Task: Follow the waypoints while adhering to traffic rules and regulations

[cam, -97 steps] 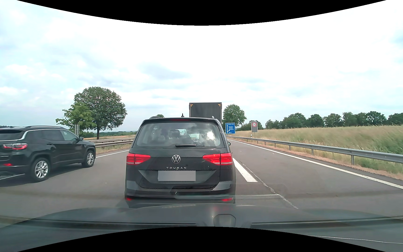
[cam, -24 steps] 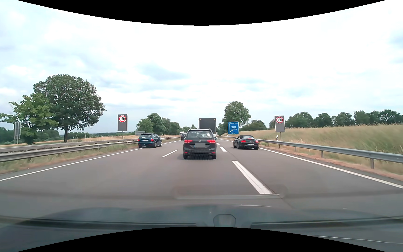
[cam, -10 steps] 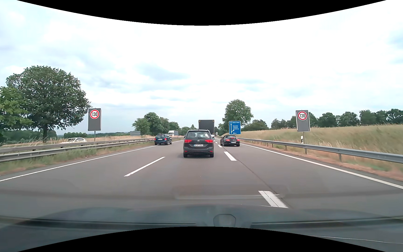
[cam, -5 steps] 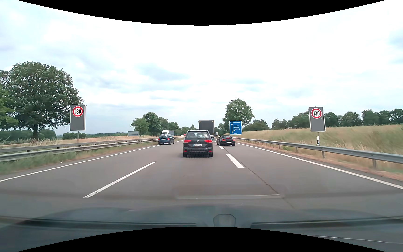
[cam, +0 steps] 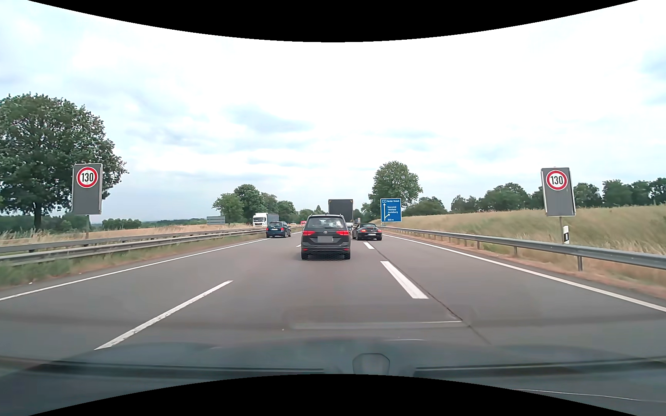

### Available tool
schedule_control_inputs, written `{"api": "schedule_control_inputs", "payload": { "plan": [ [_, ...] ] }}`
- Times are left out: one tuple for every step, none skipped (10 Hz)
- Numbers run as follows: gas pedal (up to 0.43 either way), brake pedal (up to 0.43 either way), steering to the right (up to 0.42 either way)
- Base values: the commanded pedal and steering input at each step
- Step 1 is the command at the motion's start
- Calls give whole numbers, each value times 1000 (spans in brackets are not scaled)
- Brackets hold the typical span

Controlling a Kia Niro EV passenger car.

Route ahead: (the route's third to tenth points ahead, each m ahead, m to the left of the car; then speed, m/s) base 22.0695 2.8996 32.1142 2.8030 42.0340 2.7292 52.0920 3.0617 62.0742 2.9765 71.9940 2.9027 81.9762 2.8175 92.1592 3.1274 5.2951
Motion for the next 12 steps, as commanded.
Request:
{"api": "schedule_control_inputs", "payload": {
  "plan": [
    [169, 0, -3],
    [169, 0, -2],
    [157, 0, -3],
    [157, 0, -2],
    [157, 0, -2],
    [157, 0, -2],
    [157, 0, -2],
    [157, 0, -1],
    [157, 0, -1],
    [157, 0, 1],
    [157, 0, 2],
    [138, 0, 2]
  ]
}}
